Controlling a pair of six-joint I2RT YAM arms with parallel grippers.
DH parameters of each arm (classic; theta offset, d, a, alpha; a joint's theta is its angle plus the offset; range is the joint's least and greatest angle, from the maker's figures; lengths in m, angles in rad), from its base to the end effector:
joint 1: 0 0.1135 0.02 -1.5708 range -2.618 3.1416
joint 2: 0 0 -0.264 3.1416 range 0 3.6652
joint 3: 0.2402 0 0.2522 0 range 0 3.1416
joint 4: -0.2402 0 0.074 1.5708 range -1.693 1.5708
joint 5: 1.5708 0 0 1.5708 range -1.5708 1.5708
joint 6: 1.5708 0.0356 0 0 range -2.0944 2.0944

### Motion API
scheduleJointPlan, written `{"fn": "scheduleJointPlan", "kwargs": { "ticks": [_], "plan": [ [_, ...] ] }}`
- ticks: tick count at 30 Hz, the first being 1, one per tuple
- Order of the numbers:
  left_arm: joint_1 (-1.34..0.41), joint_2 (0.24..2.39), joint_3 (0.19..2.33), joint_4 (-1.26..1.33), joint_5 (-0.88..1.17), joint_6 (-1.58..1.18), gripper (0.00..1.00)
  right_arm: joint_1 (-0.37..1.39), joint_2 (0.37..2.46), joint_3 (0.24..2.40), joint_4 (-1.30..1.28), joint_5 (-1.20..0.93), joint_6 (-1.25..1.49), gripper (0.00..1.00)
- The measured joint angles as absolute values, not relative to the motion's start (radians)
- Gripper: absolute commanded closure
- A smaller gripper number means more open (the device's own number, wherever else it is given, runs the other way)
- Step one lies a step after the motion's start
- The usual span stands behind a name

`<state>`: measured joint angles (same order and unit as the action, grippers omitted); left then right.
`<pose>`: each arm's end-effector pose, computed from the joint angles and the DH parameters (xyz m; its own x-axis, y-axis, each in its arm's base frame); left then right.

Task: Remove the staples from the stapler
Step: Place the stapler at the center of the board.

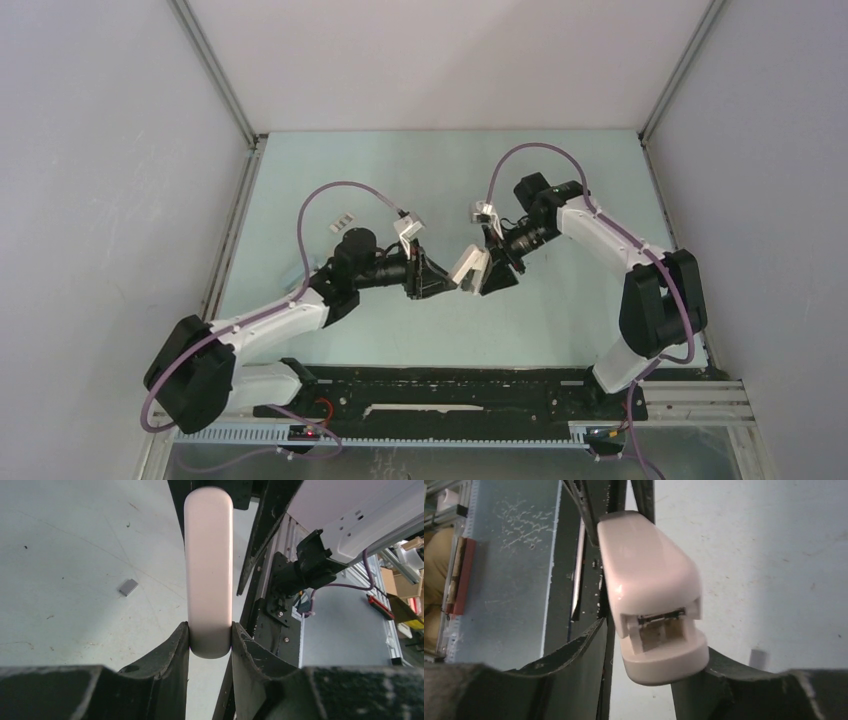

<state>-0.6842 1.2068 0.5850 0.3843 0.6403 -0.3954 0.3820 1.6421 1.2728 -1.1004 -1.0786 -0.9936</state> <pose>0.1878 -0.1807 0.2422 -0.5368 0.0392 -0.8428 0.8128 0.2921 -0.5041 0.2649 0.1402 0.2540 -0.2870 -0.5421 -0.7898 -0.9148 -0.0896 0.3939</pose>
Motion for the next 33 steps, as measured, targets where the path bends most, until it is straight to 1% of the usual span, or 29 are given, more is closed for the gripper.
{"fn": "scheduleJointPlan", "kwargs": {
  "ticks": [2, 4, 7, 9, 12, 17, 21, 33],
  "plan": [
    [-0.684, 1.195, 0.574, 0.411, 0.640, -0.416, 1.00, 0.406, 1.633, 1.273, -1.104, -1.092, -0.969, 0.29],
    [-0.684, 1.178, 0.559, 0.441, 0.635, -0.434, 1.00, 0.420, 1.626, 1.273, -1.104, -1.103, -0.945, 0.24],
    [-0.684, 1.147, 0.540, 0.470, 0.631, -0.453, 1.00, 0.427, 1.621, 1.273, -1.102, -1.109, -0.910, 0.20],
    [-0.685, 1.134, 0.530, 0.488, 0.627, -0.463, 1.00, 0.427, 1.621, 1.273, -1.100, -1.108, -0.891, 0.15],
    [-0.684, 1.123, 0.518, 0.501, 0.619, -0.472, 1.00, 0.427, 1.619, 1.273, -1.096, -1.104, -0.870, 0.12],
    [-0.685, 1.091, 0.481, 0.507, 0.596, -0.482, 1.00, 0.413, 1.602, 1.273, -1.076, -1.085, -0.845, 0.09],
    [-0.685, 1.047, 0.448, 0.507, 0.570, -0.484, 1.00, 0.382, 1.592, 1.272, -1.073, -1.079, -0.846, 0.08],
    [-0.684, 0.960, 0.425, 0.462, 0.480, -0.488, 1.00, 0.341, 1.568, 1.251, -1.053, -1.026, -0.848, 0.07]
  ]
}}
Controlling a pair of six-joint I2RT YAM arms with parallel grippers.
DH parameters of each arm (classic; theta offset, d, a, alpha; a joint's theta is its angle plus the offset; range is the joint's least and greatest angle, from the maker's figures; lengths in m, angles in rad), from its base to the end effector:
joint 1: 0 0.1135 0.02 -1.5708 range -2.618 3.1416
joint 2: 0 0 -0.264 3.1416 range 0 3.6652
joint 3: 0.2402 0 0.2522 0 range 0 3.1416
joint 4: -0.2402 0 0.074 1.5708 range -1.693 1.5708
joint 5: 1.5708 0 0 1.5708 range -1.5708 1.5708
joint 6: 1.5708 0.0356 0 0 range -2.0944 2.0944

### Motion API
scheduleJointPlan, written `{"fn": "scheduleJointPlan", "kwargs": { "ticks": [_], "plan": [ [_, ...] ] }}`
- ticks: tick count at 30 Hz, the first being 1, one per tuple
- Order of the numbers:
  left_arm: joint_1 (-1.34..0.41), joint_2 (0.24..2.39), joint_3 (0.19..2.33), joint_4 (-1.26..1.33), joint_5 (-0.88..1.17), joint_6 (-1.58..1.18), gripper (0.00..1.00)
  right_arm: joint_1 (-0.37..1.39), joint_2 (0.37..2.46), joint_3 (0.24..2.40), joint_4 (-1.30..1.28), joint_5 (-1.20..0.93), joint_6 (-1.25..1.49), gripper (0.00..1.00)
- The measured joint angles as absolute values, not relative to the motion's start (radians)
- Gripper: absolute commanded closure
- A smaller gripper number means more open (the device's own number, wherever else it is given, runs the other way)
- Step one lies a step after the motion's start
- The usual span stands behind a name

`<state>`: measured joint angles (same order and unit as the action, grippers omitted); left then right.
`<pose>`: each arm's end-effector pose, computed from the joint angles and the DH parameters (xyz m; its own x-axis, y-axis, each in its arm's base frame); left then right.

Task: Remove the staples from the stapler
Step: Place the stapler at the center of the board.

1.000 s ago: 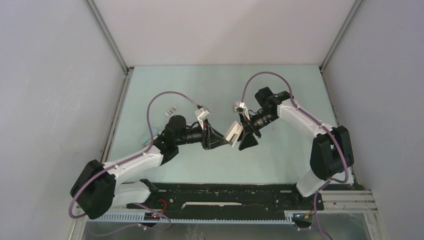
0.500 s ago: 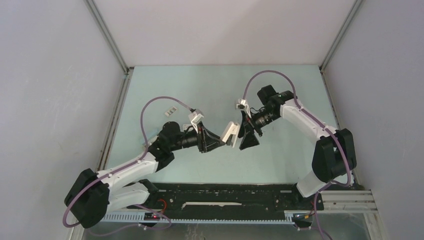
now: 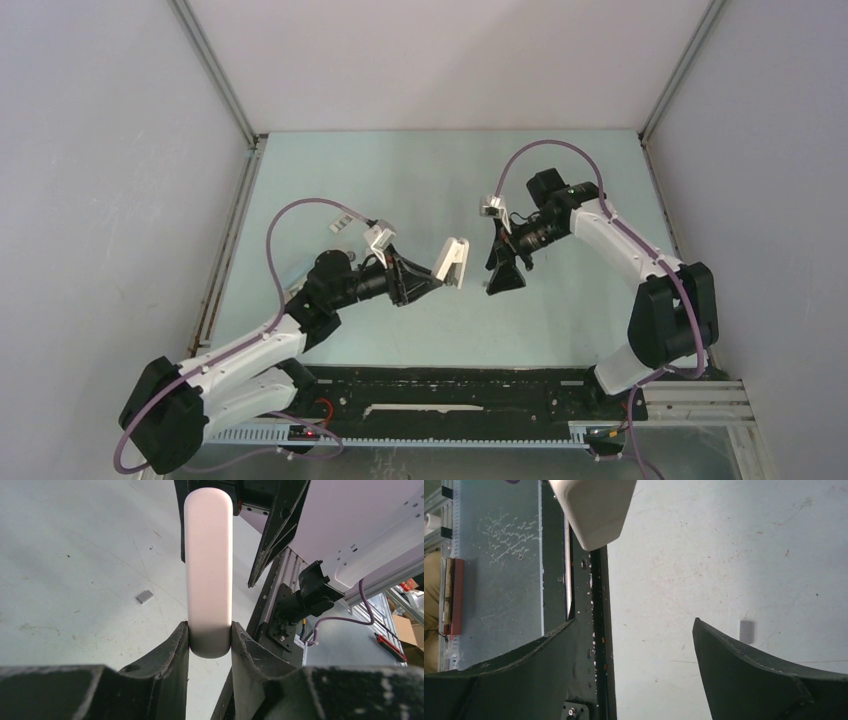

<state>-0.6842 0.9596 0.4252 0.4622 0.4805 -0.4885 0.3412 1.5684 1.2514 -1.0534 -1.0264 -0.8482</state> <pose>0.1563 -0.1487 0.2490 -0.4801 -0.1455 -0.8651 0.7842 0.3709 -0.4975 0.2624 0.1255 0.2676 -0.3604 -0.5402 -0.7605 -0.9134 0.0391 0.4051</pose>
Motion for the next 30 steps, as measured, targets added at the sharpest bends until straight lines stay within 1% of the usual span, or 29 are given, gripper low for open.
{"fn": "scheduleJointPlan", "kwargs": {
  "ticks": [14, 30],
  "plan": [
    [-0.661, 0.923, 0.425, 0.393, 0.421, -0.488, 1.00, 0.307, 1.535, 1.237, -1.027, -0.992, -0.847, 0.08],
    [-0.611, 0.922, 0.425, 0.348, 0.420, -0.488, 1.00, 0.300, 1.518, 1.231, -1.021, -0.976, -0.847, 0.08]
  ]
}}
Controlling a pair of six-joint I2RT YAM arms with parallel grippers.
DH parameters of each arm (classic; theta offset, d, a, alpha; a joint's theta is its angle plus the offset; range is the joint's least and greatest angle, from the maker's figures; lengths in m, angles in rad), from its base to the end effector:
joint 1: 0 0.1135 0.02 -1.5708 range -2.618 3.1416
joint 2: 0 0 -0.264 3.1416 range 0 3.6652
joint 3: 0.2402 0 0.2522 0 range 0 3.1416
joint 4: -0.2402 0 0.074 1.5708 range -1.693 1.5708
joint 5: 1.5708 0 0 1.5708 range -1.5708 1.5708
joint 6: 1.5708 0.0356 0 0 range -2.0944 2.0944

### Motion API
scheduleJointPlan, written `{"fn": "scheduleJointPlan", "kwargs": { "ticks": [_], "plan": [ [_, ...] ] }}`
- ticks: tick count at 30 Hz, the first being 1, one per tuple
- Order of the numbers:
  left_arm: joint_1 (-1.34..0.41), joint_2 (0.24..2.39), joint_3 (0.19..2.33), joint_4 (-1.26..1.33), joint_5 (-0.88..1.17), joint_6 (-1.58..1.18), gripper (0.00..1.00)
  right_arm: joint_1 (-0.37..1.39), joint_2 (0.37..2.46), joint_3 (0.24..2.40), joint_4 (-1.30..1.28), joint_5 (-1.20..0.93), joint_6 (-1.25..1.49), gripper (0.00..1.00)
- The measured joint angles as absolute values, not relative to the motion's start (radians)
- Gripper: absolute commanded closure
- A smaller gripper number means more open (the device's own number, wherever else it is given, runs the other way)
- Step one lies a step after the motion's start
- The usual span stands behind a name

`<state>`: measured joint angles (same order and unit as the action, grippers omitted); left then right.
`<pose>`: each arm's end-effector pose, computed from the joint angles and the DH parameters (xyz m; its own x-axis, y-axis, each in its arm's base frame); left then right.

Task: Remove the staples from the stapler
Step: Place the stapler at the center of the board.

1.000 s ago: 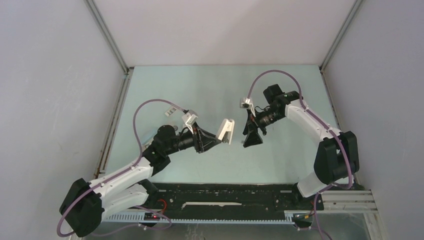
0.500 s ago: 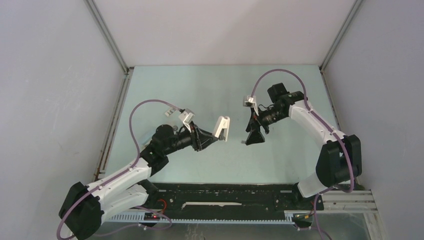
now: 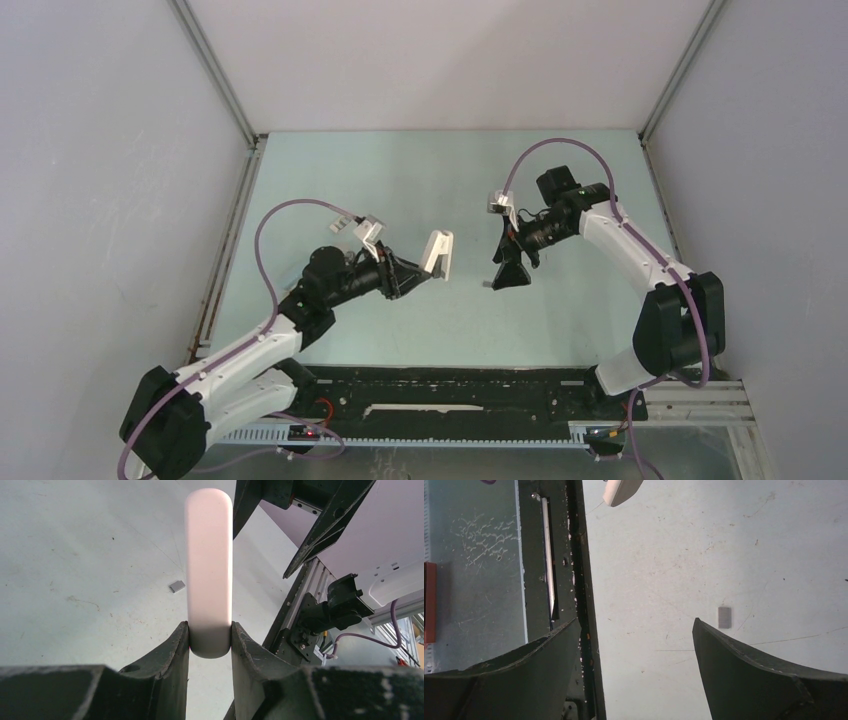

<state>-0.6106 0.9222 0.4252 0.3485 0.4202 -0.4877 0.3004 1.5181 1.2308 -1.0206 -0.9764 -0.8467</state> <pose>0.1636 -0.1322 0.2441 -0.5073 -0.1672 -0.8454 0.6977 0.4962 -0.5168 0.2611 0.1117 0.2746 -0.3329 -0.5423 -0.7715 -0.9370 0.0981 0.3353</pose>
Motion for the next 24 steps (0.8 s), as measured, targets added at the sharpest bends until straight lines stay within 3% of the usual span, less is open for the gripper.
{"fn": "scheduleJointPlan", "kwargs": {
  "ticks": [24],
  "plan": [
    [-0.513, 1.057, 0.492, 0.321, 0.421, -0.503, 1.00, 0.286, 1.507, 1.224, -1.019, -0.970, -0.847, 0.08]
  ]
}}
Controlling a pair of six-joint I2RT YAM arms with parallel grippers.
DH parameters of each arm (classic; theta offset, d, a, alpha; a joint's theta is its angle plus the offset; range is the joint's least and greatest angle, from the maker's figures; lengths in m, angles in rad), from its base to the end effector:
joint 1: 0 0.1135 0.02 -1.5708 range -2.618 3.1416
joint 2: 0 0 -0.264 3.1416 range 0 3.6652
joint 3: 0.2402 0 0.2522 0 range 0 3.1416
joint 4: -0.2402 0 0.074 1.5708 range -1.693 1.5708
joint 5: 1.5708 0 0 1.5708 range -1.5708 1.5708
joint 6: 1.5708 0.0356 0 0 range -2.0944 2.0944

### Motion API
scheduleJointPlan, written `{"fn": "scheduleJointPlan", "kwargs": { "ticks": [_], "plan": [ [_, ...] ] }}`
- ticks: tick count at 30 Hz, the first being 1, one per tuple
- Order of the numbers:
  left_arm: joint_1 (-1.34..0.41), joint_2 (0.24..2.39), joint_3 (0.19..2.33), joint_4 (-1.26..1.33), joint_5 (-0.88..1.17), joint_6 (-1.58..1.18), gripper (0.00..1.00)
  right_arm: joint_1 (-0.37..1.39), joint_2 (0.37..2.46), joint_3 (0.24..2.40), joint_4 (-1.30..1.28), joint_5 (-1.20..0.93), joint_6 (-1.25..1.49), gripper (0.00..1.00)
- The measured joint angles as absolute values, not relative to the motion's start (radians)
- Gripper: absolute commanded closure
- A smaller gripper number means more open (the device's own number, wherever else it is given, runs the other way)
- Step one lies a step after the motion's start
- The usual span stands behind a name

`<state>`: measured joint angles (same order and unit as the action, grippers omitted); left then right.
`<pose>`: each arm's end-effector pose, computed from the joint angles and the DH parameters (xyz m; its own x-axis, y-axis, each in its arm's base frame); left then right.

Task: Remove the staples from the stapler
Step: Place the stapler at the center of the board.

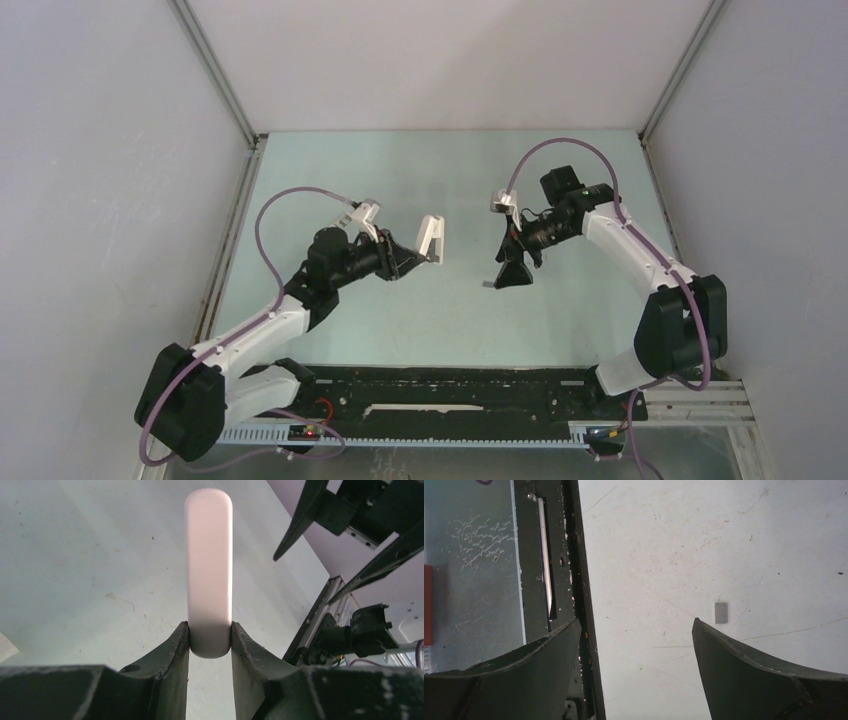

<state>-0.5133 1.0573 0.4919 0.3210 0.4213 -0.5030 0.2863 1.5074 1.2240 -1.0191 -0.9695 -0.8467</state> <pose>0.1955 -0.1269 0.2371 -0.5673 -0.1852 -0.8024 0.5939 0.5831 -0.5544 0.2605 0.1073 0.2753 -0.3360 -0.5407 -0.7712 -0.9376 0.1146 0.3281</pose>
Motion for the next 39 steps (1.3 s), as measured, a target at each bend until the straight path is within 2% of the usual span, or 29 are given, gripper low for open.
{"fn": "scheduleJointPlan", "kwargs": {
  "ticks": [10, 16, 23, 31, 39],
  "plan": [
    [-0.465, 1.201, 0.614, 0.303, 0.421, -0.543, 1.00, 0.270, 1.483, 1.221, -1.016, -0.969, -0.847, 0.08],
    [-0.435, 1.348, 0.756, 0.188, 0.390, -0.579, 1.00, 0.267, 1.482, 1.218, -1.010, -0.966, -0.847, 0.08],
    [-0.420, 1.568, 1.050, -0.078, 0.259, -0.596, 1.00, 0.261, 1.481, 1.216, -1.009, -0.959, -0.846, 0.08],
    [-0.418, 1.856, 1.498, -0.438, 0.101, -0.582, 1.00, 0.250, 1.472, 1.211, -1.008, -0.959, -0.846, 0.08],
    [-0.413, 2.082, 1.799, -0.698, -0.004, -0.530, 1.00, 0.239, 1.448, 1.209, -1.009, -0.960, -0.847, 0.08]
  ]
}}
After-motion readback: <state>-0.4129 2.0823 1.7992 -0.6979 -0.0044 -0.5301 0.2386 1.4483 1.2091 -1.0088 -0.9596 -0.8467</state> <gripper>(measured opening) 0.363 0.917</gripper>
